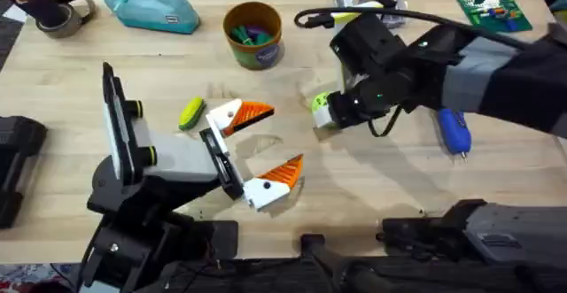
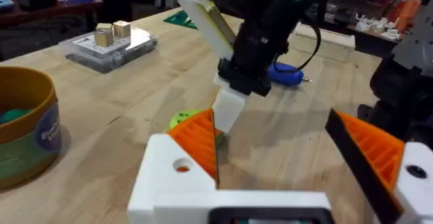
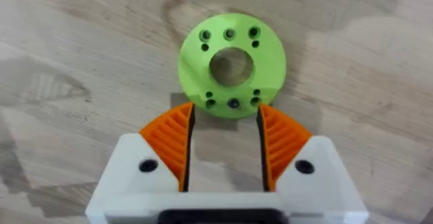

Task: Pick up the gripper from the table and insert it into the empty holder that is missing its gripper. Then pick up a screw, insert it into the mounting hole, and use the screwdriver to tighten it. Finally, clean up the table by picking up the vegetable and placing it into the bucket.

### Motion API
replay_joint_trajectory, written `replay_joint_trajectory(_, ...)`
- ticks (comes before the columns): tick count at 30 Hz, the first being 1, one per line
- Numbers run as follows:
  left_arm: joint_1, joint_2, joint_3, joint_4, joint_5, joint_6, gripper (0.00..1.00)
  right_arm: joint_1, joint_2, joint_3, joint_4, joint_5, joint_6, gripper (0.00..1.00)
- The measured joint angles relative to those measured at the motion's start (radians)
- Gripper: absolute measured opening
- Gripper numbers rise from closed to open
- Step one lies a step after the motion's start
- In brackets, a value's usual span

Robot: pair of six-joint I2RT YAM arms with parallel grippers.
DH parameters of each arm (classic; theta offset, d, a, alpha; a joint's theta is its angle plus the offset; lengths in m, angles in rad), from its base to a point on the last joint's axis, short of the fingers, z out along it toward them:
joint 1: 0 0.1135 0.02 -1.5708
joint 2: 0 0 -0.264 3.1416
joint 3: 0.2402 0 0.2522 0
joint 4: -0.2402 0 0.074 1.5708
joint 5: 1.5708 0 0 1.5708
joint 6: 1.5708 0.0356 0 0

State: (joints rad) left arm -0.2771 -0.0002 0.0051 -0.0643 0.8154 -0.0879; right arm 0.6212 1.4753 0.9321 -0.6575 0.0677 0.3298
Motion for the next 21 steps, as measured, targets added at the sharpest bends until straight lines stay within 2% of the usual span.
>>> replay_joint_trajectory(21, 0.000, 0.000, 0.000, 0.000, 0.000, 0.000, 0.992, 0.000, 0.011, 0.000, 0.028, 0.014, 0.000, 0.530)
